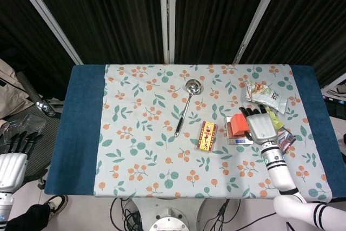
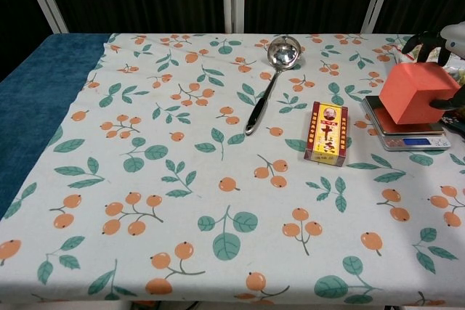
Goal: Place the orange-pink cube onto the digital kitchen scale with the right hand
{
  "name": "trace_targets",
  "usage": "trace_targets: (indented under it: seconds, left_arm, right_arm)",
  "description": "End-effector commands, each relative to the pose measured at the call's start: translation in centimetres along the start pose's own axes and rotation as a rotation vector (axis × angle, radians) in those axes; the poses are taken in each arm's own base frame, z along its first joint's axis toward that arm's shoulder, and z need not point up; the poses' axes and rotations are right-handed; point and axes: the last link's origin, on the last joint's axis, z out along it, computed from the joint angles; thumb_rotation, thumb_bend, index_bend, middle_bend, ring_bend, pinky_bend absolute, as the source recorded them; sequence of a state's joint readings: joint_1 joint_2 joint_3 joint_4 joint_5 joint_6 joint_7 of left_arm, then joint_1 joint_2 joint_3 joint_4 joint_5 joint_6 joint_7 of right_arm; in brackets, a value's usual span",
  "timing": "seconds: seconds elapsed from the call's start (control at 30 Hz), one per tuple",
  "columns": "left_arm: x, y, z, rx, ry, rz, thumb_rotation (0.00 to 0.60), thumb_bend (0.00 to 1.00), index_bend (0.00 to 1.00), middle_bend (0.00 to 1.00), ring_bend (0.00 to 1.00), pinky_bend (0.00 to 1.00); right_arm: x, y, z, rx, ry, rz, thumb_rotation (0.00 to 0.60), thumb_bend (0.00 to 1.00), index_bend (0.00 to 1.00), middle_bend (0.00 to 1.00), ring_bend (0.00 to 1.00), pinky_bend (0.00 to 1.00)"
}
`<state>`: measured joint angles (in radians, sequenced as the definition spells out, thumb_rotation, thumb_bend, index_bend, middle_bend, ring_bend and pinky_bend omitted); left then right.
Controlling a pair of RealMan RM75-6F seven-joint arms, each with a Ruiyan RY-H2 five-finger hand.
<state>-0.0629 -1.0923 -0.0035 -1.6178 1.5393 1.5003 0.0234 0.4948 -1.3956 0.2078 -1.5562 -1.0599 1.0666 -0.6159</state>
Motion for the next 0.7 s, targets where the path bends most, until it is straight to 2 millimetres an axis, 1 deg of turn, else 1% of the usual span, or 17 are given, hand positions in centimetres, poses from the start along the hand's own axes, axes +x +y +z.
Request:
trace_targets:
  seconds: [0.03, 0.1, 0.23, 0.3, 0.4, 0.5, 0.57, 0.6, 0.63, 0.7]
  left_arm:
    - [0.0, -0.1, -0.1, 0.003, -0.002, -0.002, 0.600, 0.03, 0.15, 0.09, 0.00, 0.06]
    - [-0.1, -0.2, -0.1, 0.004, -0.004, -0.002, 0.600, 0.03, 0.15, 0.09, 0.00, 0.06]
    - [-0.1, -0.2, -0.1, 0.005, -0.003, -0.005, 0.600, 0.03, 0.15, 0.09, 0.00, 0.06]
    - [-0.1, -0.2, -0.1, 0.005, 0.000, -0.006, 0.600, 0.03, 0.15, 0.09, 0.00, 0.06]
    - [0.1, -0.2, -0.2, 0.004, 0.006, -0.006, 0.600, 0.03, 0.15, 0.09, 0.00, 0.06]
    - [0.3, -0.3, -0.3, 0.004, 0.014, -0.004, 0.600, 0.03, 0.15, 0.09, 0.00, 0.06]
    - [0.4, -0.3, -0.4, 0.004, 0.016, -0.003, 0.600, 0.03, 0.15, 0.09, 0.00, 0.06]
    - [0.4, -0.3, -0.4, 0.004, 0.015, -0.003, 0.600, 0.03, 0.15, 0.09, 0.00, 0.06]
    - [0.4, -0.2, -0.5, 0.004, 0.014, -0.002, 0.600, 0.03, 0.15, 0.09, 0.00, 0.06]
    - [0.4, -0.2, -0.5, 0.001, 0.013, 0.000, 0.600, 0.03, 0.15, 0.09, 0.00, 0.06]
  right_arm:
    - [0.1, -0.1, 0.0, 0.002, -0.002, -0.002, 0.600, 0.14, 0.02, 0.13, 0.04, 0.06]
    - [0.1, -0.1, 0.0, 0.003, -0.005, 0.007, 0.600, 0.13, 0.00, 0.08, 0.00, 0.05]
    - [0.3, -0.1, -0.2, 0.006, -0.005, 0.014, 0.600, 0.12, 0.00, 0.07, 0.00, 0.04]
    - [0.6, 0.1, -0.5, 0.006, 0.010, 0.035, 0.600, 0.12, 0.00, 0.06, 0.00, 0.03]
    - [1.7, 0.7, -1.7, 0.011, 0.068, 0.093, 0.600, 0.10, 0.00, 0.05, 0.00, 0.03]
    - [2.4, 2.1, -4.4, 0.028, 0.148, 0.120, 0.600, 0.09, 0.00, 0.03, 0.00, 0.01]
    - [2.5, 3.6, -6.9, 0.042, 0.202, 0.108, 0.600, 0.09, 0.00, 0.01, 0.00, 0.00]
    - [2.4, 4.1, -7.8, 0.050, 0.224, 0.101, 0.600, 0.09, 0.00, 0.00, 0.00, 0.00]
    - [2.0, 5.2, -9.4, 0.044, 0.251, 0.080, 0.600, 0.09, 0.00, 0.00, 0.00, 0.00]
    - [1.2, 6.7, -11.5, 0.030, 0.272, 0.063, 0.600, 0.09, 0.00, 0.00, 0.00, 0.00]
